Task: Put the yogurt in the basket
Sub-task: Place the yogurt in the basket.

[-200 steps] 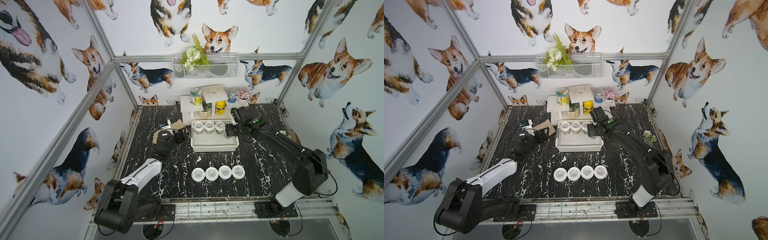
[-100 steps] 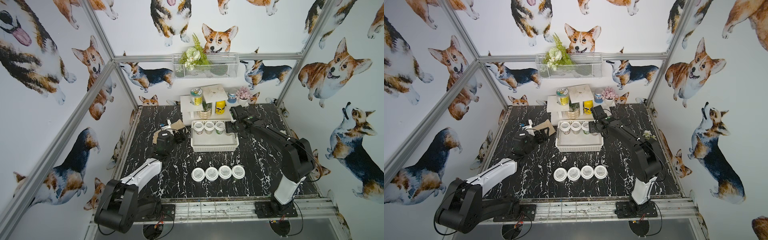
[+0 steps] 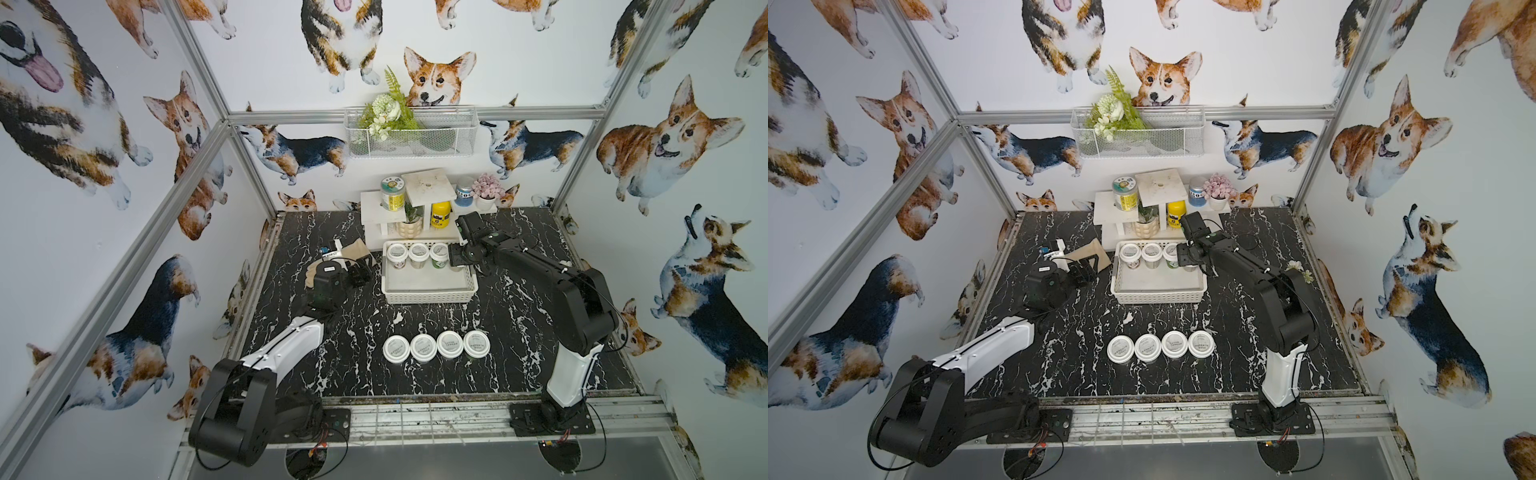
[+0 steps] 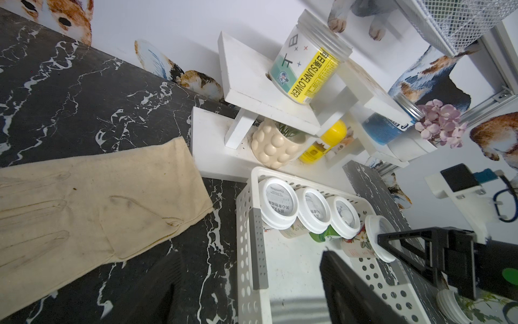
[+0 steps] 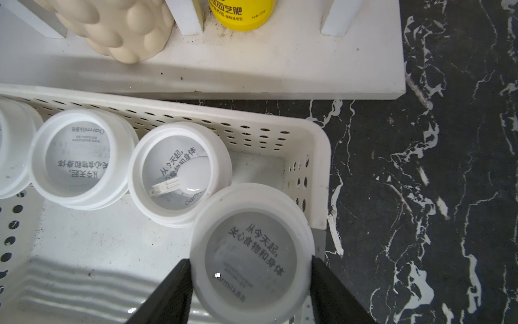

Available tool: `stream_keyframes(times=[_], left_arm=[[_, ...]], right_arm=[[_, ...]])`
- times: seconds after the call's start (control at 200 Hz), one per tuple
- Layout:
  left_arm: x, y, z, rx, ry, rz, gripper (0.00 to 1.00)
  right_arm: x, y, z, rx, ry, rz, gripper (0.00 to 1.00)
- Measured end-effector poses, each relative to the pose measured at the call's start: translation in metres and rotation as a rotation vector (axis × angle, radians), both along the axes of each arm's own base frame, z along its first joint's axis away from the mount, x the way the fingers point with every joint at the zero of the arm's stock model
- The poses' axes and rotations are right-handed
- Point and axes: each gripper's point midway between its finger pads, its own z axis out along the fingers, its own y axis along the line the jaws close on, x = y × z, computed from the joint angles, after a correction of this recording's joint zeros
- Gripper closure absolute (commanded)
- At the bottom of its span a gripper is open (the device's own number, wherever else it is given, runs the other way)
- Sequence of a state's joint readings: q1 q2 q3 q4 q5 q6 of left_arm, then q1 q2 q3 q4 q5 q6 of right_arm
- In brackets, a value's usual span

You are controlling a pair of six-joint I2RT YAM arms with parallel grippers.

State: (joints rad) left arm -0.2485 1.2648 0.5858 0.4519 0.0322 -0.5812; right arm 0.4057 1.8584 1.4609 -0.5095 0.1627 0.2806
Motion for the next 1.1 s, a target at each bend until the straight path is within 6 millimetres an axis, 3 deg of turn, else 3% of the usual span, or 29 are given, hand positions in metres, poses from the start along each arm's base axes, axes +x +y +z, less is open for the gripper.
stream_keyframes(times=[0.425,0.816,1.101], left_arm=[[0.0,0.0,-0.001,0.001,0.002,-0.001,0.18],[0.0,0.0,-0.001,0.001,0.002,-0.001,0.18],[-0.002,0.001,0.001,0.0,-0.006,0.001,0.18]], right_arm=[[0.0,0.0,-0.013,-0.008,0.021,0.003,0.34],[-0.006,0.003,-0.001,0.002,0.004,0.012,0.34],[-0.03,0.043,0.014,0.018,-0.006,0.092,0.34]])
